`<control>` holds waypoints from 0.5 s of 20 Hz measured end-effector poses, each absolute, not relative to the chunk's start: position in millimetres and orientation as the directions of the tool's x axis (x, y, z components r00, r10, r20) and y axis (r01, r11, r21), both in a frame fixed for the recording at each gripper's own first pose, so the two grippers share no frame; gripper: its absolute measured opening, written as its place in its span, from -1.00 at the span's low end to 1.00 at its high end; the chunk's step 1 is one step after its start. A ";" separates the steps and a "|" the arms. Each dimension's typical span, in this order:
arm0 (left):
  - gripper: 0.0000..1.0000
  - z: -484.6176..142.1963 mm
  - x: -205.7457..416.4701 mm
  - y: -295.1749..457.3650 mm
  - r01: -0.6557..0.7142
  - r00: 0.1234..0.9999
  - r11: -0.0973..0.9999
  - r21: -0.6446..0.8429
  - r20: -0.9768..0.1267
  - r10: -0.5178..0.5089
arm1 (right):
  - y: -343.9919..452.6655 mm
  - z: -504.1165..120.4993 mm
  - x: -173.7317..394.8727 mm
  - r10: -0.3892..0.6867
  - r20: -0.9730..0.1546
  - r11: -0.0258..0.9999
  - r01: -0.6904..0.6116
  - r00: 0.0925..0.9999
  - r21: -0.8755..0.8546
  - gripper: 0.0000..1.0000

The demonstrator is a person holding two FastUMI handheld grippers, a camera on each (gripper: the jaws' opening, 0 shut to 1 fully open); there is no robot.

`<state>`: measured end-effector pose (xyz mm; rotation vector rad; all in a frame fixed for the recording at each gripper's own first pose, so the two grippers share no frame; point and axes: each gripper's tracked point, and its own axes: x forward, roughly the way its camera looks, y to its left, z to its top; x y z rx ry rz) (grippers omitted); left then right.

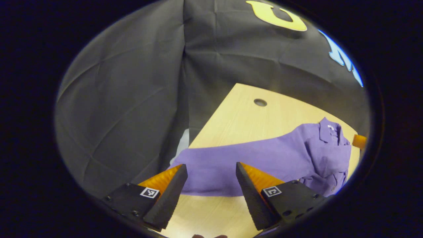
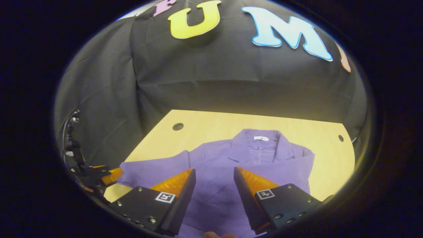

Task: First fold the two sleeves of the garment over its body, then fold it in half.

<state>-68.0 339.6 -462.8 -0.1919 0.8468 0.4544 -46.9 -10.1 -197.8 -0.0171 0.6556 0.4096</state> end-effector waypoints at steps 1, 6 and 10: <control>0.93 -468.6 -70.3 341.6 -0.465 0.561 0.885 0.016 -0.769 0.308 | -14.4 -193.7 -46.5 0.359 -0.590 0.923 -0.369 0.723 0.110 0.48; 0.93 -492.2 -86.3 347.5 -0.471 0.503 0.882 0.026 -0.813 0.292 | -31.5 -183.9 -45.0 0.329 -0.578 0.936 -0.337 0.747 0.099 0.48; 0.93 -508.6 -93.7 347.7 -0.487 0.439 0.873 0.032 -0.855 0.277 | -36.2 -179.1 -47.7 0.323 -0.576 0.939 -0.329 0.751 0.097 0.48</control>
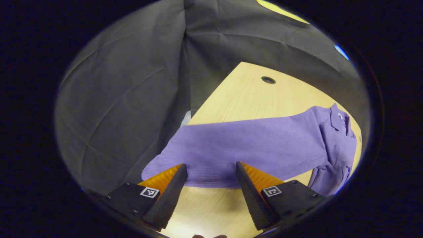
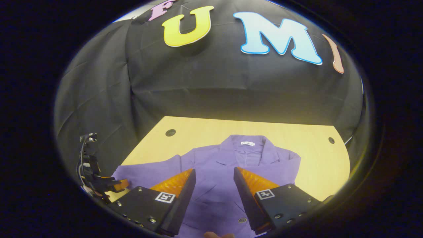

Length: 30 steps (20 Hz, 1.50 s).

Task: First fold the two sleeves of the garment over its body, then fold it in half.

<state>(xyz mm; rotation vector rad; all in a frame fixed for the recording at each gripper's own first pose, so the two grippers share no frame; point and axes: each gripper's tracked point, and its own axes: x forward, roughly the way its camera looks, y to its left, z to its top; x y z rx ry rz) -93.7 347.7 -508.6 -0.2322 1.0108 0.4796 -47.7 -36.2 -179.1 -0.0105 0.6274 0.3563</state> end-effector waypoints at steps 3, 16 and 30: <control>0.90 -513.1 -101.1 348.0 -0.503 0.414 0.864 0.021 -0.872 0.261 | -40.5 -176.9 -48.4 0.313 -0.572 0.942 -0.323 0.758 0.088 0.48; 0.71 -515.4 -99.9 342.8 -0.377 0.298 0.926 0.006 -0.946 0.128 | -46.9 -181.2 -53.3 0.313 -0.590 0.947 -0.294 0.744 0.131 0.48; -0.86 -514.3 -88.4 326.3 -0.362 0.271 0.932 -0.022 -0.959 0.083 | -74.1 -184.6 -62.9 0.301 -0.608 0.952 -0.267 0.735 0.149 0.48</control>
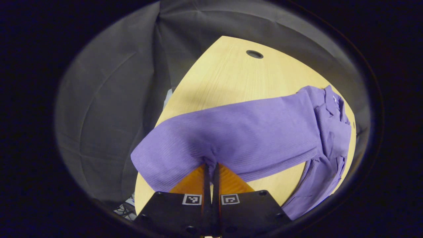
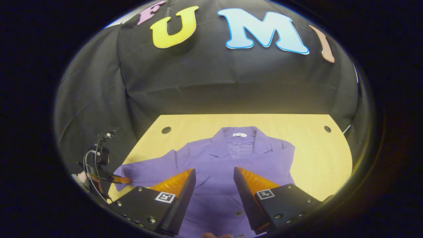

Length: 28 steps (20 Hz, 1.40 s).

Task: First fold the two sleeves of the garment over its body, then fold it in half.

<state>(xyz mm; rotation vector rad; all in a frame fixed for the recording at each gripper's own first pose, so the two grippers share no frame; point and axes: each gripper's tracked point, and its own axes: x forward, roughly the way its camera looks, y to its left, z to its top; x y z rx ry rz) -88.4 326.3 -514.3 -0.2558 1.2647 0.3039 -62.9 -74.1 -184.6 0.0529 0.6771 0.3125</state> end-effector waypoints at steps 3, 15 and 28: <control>-0.87 -502.4 -84.1 319.2 -0.318 0.284 0.948 -0.004 -0.955 0.092 | -86.9 -183.4 -63.0 0.283 -0.608 0.958 -0.242 0.742 0.151 0.48; -0.87 -414.1 4.2 186.3 0.027 0.486 0.999 -0.028 -0.873 -0.037 | -148.5 -179.3 -66.6 0.210 -0.603 0.977 -0.148 0.770 0.152 0.48; -0.87 -401.4 52.0 11.3 0.246 0.498 0.967 -0.065 -0.848 -0.184 | -259.1 -188.3 -74.4 0.101 -0.624 0.985 0.009 0.775 0.171 0.48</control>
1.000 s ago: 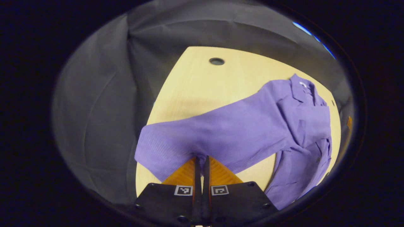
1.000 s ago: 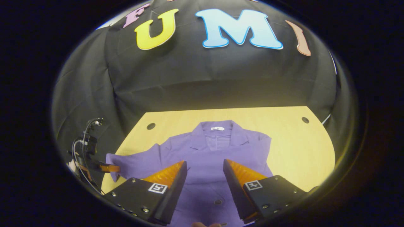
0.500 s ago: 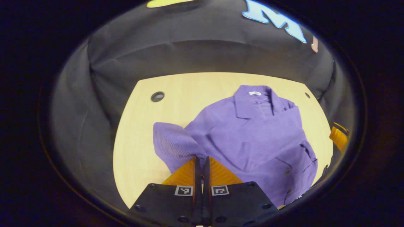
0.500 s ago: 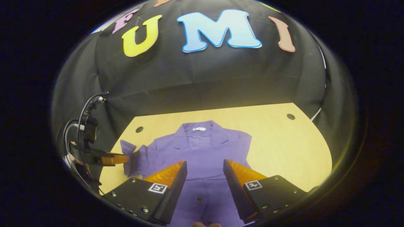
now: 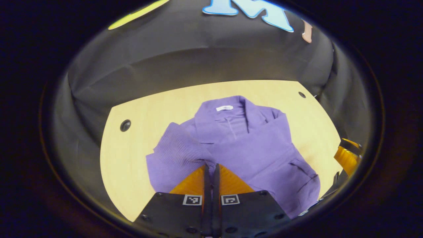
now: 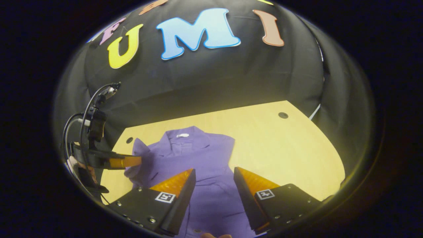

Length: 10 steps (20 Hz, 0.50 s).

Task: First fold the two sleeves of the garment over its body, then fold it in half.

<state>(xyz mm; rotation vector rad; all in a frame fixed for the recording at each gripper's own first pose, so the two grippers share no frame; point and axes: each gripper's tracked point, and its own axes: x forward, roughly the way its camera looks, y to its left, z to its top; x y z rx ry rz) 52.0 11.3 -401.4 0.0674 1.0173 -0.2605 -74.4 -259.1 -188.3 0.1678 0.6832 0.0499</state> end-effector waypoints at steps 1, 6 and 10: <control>-0.87 -400.9 52.8 -2.5 0.260 0.496 0.963 -0.069 -0.846 -0.194 | -267.2 -189.1 -73.5 0.095 -0.624 0.985 0.018 0.776 0.172 0.48; -0.87 -403.0 54.9 -79.9 0.326 0.470 0.939 -0.109 -0.843 -0.261 | -302.0 -193.3 -73.3 0.082 -0.631 0.984 0.037 0.772 0.174 0.48; -0.87 -415.6 54.5 -119.9 0.358 0.451 0.926 -0.122 -0.846 -0.286 | -327.5 -194.8 -76.4 0.071 -0.635 0.983 0.055 0.769 0.176 0.48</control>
